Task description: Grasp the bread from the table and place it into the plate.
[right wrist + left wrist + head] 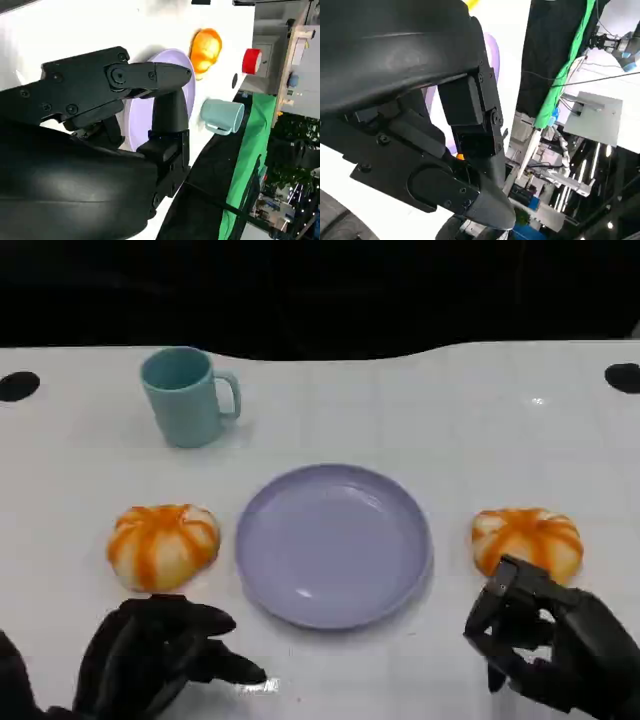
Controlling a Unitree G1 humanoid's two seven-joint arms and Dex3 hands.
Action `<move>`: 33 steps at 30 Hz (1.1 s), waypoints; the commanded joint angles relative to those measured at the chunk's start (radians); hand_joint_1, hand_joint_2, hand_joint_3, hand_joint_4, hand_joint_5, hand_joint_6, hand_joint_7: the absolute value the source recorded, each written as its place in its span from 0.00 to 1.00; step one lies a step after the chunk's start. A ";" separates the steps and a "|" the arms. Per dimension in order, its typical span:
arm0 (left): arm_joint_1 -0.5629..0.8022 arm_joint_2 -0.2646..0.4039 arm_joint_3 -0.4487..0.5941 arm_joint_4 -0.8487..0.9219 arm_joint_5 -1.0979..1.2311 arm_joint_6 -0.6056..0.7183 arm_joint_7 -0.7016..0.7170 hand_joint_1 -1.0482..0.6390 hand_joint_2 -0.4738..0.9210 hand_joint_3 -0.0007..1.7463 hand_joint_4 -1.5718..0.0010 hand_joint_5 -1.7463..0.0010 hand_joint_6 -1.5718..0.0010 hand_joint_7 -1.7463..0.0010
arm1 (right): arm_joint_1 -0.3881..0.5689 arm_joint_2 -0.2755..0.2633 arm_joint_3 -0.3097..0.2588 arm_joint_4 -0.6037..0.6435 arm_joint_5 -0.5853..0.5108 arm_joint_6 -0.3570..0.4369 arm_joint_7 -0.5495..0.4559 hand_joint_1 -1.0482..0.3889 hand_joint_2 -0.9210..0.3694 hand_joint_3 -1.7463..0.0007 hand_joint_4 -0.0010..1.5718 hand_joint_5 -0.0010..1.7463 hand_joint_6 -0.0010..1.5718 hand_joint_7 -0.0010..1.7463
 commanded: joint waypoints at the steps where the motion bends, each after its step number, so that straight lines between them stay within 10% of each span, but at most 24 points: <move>1: 0.006 0.014 0.006 -0.010 -0.003 0.002 -0.001 0.03 0.89 0.00 0.00 0.89 0.01 1.00 | 0.006 -0.007 -0.005 -0.012 0.007 0.003 -0.002 0.41 0.00 0.81 0.50 1.00 0.33 1.00; 24: 0.004 0.021 0.003 -0.016 0.004 -0.009 -0.007 0.03 0.91 0.00 0.00 0.89 0.01 1.00 | -0.001 -0.006 -0.004 -0.009 0.010 -0.018 0.001 0.41 0.00 0.80 0.51 1.00 0.33 1.00; 33: 0.004 0.023 0.006 -0.011 -0.004 0.000 -0.010 0.03 0.91 0.00 0.00 0.89 0.01 1.00 | -0.018 0.007 -0.021 -0.003 0.016 -0.064 -0.022 0.41 0.00 0.85 0.36 0.91 0.36 0.61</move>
